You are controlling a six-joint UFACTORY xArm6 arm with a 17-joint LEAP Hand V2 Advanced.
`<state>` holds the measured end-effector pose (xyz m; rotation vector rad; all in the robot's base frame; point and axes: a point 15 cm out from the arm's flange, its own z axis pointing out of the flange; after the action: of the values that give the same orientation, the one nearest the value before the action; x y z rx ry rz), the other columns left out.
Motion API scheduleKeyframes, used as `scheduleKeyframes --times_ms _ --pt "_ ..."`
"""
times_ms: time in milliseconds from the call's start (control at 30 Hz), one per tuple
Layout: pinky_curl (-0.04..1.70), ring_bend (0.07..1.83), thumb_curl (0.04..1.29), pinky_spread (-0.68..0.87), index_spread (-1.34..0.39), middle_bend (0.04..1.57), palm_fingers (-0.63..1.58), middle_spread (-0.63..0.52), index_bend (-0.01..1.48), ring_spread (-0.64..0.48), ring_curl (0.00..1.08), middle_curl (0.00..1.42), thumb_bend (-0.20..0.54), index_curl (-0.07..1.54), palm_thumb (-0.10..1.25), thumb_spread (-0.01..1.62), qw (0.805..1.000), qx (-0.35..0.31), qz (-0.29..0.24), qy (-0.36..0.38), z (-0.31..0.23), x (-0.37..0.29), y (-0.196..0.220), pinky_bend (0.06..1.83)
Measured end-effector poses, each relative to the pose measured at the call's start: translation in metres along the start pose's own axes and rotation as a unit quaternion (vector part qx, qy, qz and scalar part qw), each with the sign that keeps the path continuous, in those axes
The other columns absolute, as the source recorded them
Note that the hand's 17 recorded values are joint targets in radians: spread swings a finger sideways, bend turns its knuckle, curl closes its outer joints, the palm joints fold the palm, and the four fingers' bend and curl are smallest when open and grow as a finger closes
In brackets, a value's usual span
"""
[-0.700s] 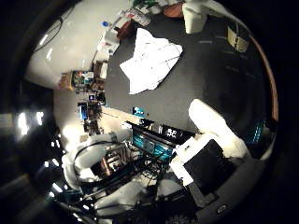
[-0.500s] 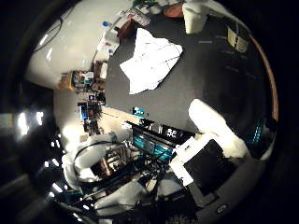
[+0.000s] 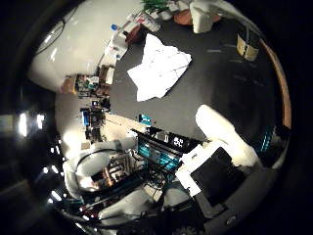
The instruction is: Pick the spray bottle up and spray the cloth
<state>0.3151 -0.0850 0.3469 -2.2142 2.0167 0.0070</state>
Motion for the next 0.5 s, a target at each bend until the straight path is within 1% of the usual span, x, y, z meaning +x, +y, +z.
scheduleKeyframes --times_ms 267,500 --pt "0.24 0.19 0.41 0.37 -0.33 0.28 0.24 -0.04 0.24 0.16 0.19 0.38 -0.021 0.4 0.81 1.12 0.997 0.05 0.024 -0.053 -0.011 0.0 -0.007 0.18" --pt "0.24 0.19 0.4 0.37 -0.33 0.27 0.25 -0.04 0.2 0.16 0.19 0.38 -0.021 0.4 0.78 1.12 0.994 0.079 0.049 -0.057 -0.025 0.025 -0.003 0.18"
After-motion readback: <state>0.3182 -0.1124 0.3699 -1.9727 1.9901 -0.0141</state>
